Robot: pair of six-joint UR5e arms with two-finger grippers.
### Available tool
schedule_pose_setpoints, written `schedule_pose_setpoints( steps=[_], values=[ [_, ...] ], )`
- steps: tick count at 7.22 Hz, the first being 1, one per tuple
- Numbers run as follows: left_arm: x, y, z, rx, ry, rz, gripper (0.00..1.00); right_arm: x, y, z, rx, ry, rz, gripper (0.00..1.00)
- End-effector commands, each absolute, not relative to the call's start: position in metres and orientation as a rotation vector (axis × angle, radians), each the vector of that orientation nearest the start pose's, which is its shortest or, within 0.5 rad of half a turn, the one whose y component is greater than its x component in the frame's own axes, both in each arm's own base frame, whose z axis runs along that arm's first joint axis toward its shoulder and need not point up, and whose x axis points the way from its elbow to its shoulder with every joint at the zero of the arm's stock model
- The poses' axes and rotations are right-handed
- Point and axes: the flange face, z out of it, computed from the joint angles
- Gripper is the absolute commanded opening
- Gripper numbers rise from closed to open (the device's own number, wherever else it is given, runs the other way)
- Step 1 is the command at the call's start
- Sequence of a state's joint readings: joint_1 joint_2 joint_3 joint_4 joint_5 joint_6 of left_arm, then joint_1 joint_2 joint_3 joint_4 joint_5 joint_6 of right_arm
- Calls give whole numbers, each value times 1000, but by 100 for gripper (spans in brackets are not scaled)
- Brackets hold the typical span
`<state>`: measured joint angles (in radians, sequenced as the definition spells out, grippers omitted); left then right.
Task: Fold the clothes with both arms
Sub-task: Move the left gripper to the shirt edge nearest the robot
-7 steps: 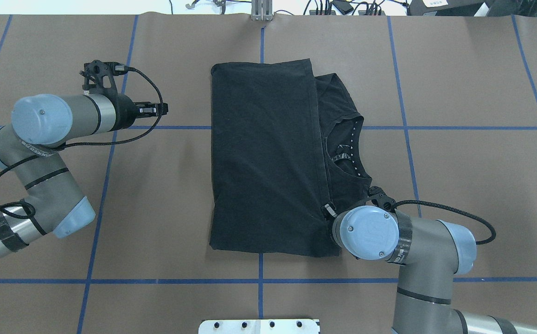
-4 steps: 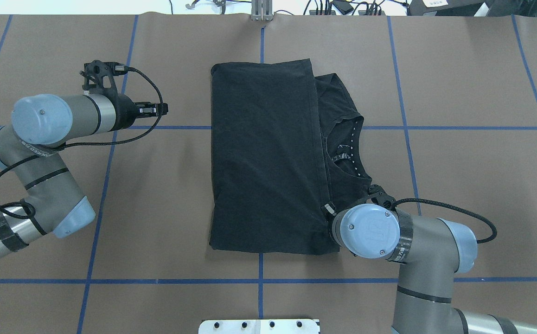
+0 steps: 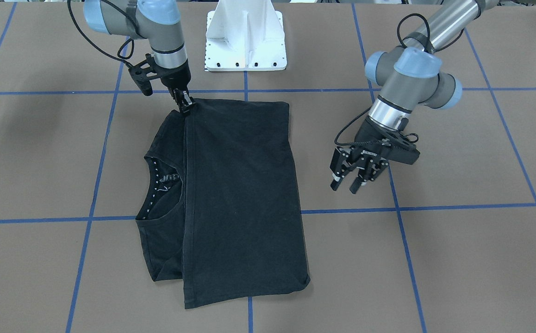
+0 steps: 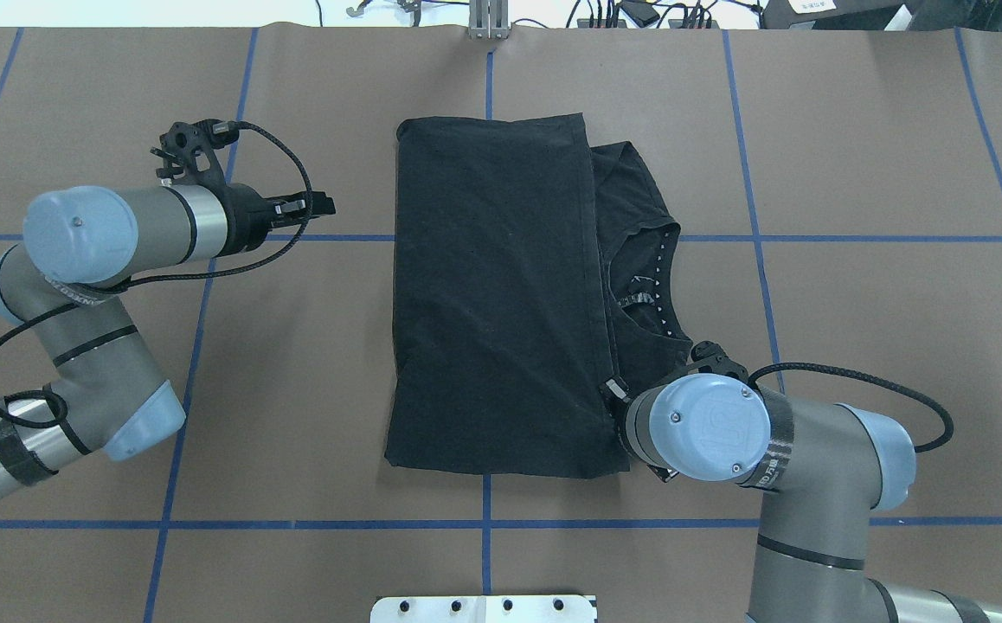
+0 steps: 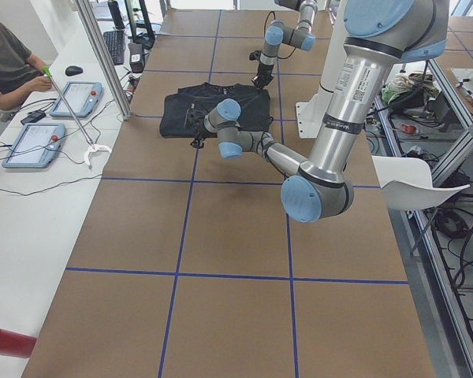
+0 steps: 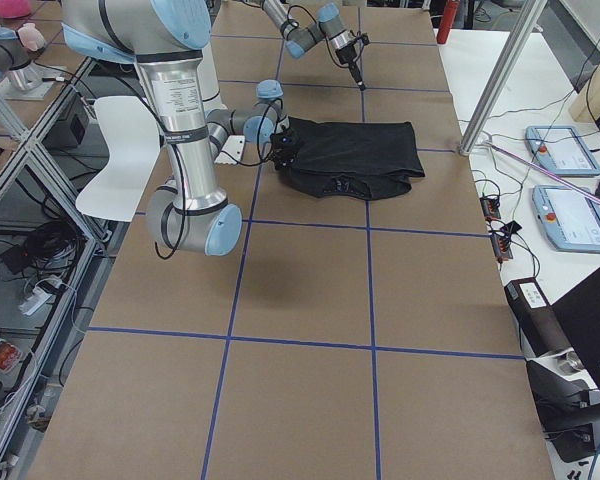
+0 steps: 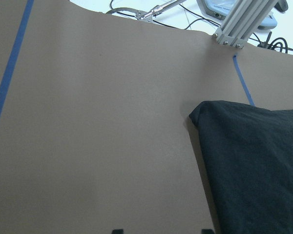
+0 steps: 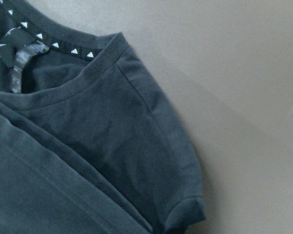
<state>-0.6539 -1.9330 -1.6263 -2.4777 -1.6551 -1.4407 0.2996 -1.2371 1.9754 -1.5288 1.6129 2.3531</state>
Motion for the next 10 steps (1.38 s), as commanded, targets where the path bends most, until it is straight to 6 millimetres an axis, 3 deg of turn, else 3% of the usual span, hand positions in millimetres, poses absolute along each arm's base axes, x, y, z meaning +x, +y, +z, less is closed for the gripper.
schedule_pose_setpoints(
  steps=[1,3,4,5,7,10],
  values=[
    [441,-392,290,208,1440,-563,64,-505,-291,303,-238,-778,1008,0],
    [486,-302,292,102,1458,-653,64,-502,-291,301,-238,-785,1008,0],
    [501,-287,298,73,1436,-648,64,-502,-291,301,-238,-785,1008,0],
    [516,-279,312,84,1402,-655,64,-502,-291,302,-238,-783,1008,0],
    [526,-271,321,79,1355,-643,63,-502,-292,300,-238,-786,1009,0],
    [536,-259,312,64,1346,-623,62,-499,-292,296,-239,-796,1007,0]
  ],
)
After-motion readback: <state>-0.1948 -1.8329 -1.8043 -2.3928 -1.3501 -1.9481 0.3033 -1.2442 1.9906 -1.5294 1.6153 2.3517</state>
